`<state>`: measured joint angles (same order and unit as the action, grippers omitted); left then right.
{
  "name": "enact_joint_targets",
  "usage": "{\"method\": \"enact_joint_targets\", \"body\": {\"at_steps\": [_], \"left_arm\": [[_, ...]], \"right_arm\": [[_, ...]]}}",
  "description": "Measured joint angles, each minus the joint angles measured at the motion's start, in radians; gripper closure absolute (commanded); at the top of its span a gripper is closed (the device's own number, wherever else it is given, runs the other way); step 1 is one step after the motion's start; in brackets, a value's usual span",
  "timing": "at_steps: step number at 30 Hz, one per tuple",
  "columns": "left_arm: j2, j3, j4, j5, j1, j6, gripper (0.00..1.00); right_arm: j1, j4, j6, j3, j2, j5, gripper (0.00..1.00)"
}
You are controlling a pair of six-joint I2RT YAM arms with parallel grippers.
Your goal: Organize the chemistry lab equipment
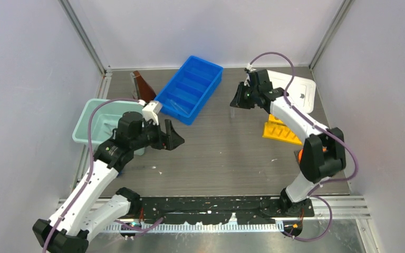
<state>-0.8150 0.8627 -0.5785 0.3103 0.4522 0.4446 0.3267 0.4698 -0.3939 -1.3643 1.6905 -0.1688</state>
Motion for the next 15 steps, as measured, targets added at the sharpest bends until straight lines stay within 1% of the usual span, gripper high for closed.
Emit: {"method": "enact_joint_targets", "body": {"at_steps": [4, 7, 12, 15], "left_arm": [[-0.068, -0.005, 0.089, 0.074, 0.0, 0.077, 0.24], [-0.134, -0.005, 0.165, 0.128, 0.0, 0.134, 0.26], [-0.247, 0.018, 0.269, 0.196, 0.0, 0.205, 0.31], [-0.305, 0.051, 0.299, 0.227, 0.0, 0.211, 0.34]], "right_arm": [[0.062, -0.112, -0.111, 0.121, -0.143, -0.028, 0.83], [0.144, -0.209, -0.199, 0.211, -0.228, -0.02, 0.83], [0.283, -0.337, -0.325, 0.27, -0.273, 0.007, 0.83], [0.342, -0.41, -0.385, 0.291, -0.275, 0.026, 0.83]]}}
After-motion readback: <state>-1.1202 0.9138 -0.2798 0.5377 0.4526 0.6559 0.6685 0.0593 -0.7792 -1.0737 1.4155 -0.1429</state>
